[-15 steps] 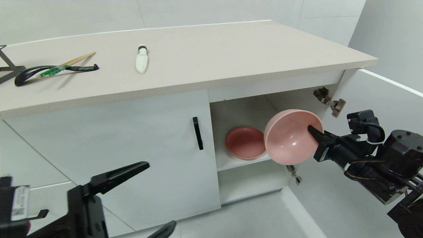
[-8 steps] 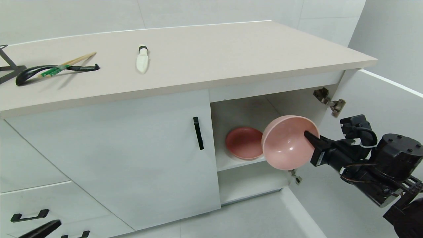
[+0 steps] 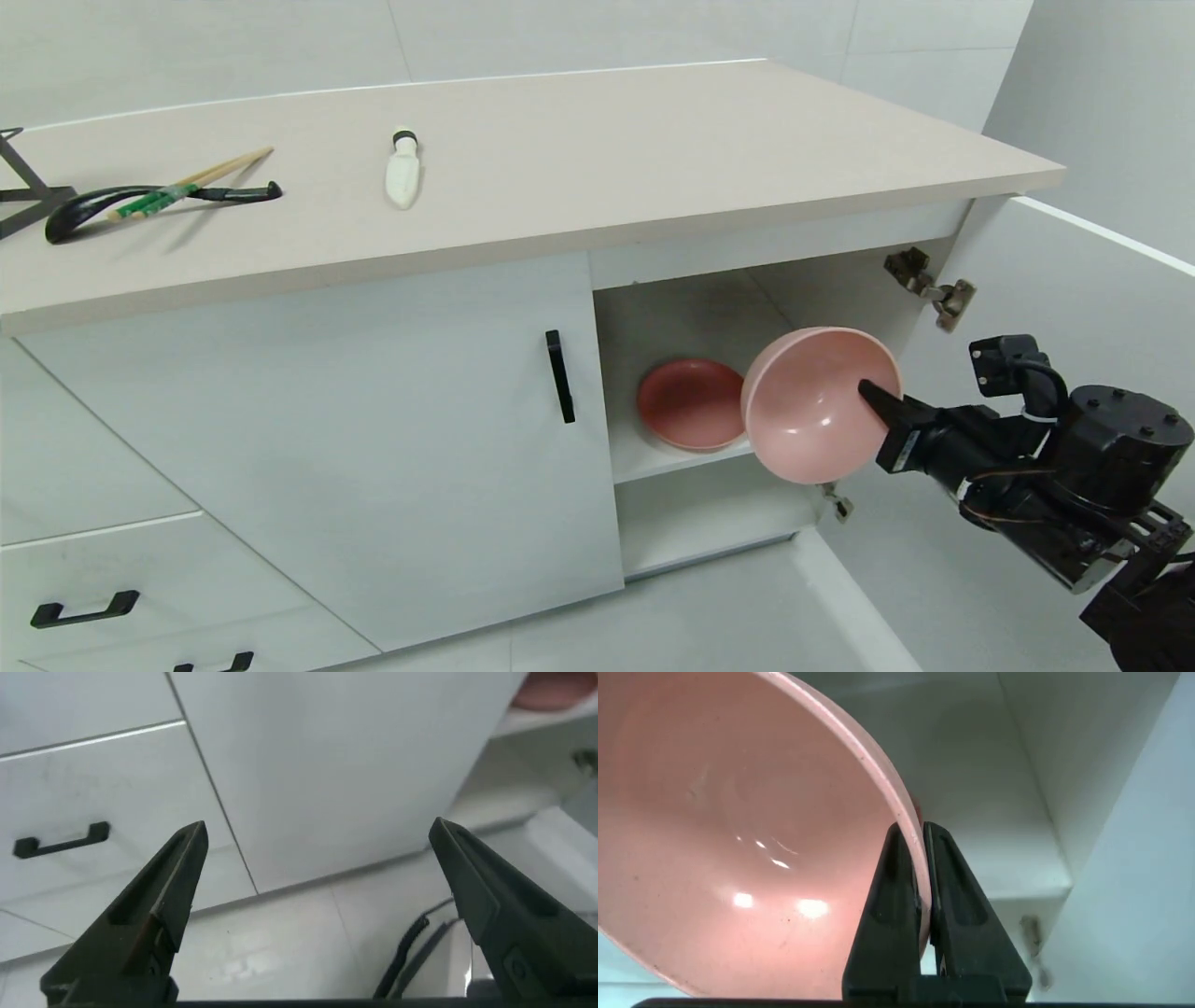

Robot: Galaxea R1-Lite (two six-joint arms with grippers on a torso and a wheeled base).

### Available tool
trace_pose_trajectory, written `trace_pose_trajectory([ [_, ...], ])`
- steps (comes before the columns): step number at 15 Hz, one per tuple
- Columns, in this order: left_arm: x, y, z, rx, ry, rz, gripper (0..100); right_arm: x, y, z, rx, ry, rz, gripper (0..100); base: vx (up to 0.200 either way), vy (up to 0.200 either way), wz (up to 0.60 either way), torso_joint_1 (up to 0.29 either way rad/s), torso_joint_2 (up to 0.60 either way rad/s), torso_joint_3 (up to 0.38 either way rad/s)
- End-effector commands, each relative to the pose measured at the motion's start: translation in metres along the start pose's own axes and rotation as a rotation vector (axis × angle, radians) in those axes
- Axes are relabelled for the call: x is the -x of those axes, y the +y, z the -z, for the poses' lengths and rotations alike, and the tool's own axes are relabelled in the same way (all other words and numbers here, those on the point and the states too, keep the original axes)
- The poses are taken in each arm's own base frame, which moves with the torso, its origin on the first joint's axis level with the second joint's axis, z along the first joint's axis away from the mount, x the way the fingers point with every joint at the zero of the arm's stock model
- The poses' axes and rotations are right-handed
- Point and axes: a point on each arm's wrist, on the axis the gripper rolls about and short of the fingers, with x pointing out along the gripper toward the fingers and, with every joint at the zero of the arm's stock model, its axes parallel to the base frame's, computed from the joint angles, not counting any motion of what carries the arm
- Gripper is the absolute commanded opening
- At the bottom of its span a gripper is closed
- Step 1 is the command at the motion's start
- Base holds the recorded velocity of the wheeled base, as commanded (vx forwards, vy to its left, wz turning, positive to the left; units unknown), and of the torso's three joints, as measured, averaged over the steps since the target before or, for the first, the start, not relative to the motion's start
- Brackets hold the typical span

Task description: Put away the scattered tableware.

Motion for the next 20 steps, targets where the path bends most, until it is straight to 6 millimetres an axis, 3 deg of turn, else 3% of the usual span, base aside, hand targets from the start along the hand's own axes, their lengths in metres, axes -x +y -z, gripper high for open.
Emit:
trace_pose_trajectory([
  [1, 0.004, -0.001, 0.001, -0.014, -0.045, -0.027, 100, -0.001, -0.006, 0.038, -0.033, 0.153, 0.027, 0, 0.0, 0.0, 0.0, 0.0, 0.0, 0.0],
  [3, 0.006, -0.001, 0.002, -0.01, -0.068, -0.029, 100, -0.019, -0.009, 0.068, -0.03, 0.224, 0.036, 0, 0.0, 0.0, 0.0, 0.0, 0.0, 0.0],
  [6, 0.005, -0.001, 0.001, -0.01, -0.057, -0.032, 100, -0.062, -0.011, 0.089, -0.023, 0.184, 0.024, 0, 0.0, 0.0, 0.0, 0.0, 0.0, 0.0],
  [10, 0.007, -0.001, 0.003, -0.022, -0.08, -0.06, 100, -0.102, -0.014, 0.078, -0.03, 0.052, -0.045, 0, 0.0, 0.0, 0.0, 0.0, 0.0, 0.0],
  [20, 0.007, -0.001, 0.007, 0.037, -0.043, -0.093, 100, -0.125, -0.005, 0.066, -0.021, 0.025, -0.071, 0, 0.0, 0.0, 0.0, 0.0, 0.0, 0.0],
])
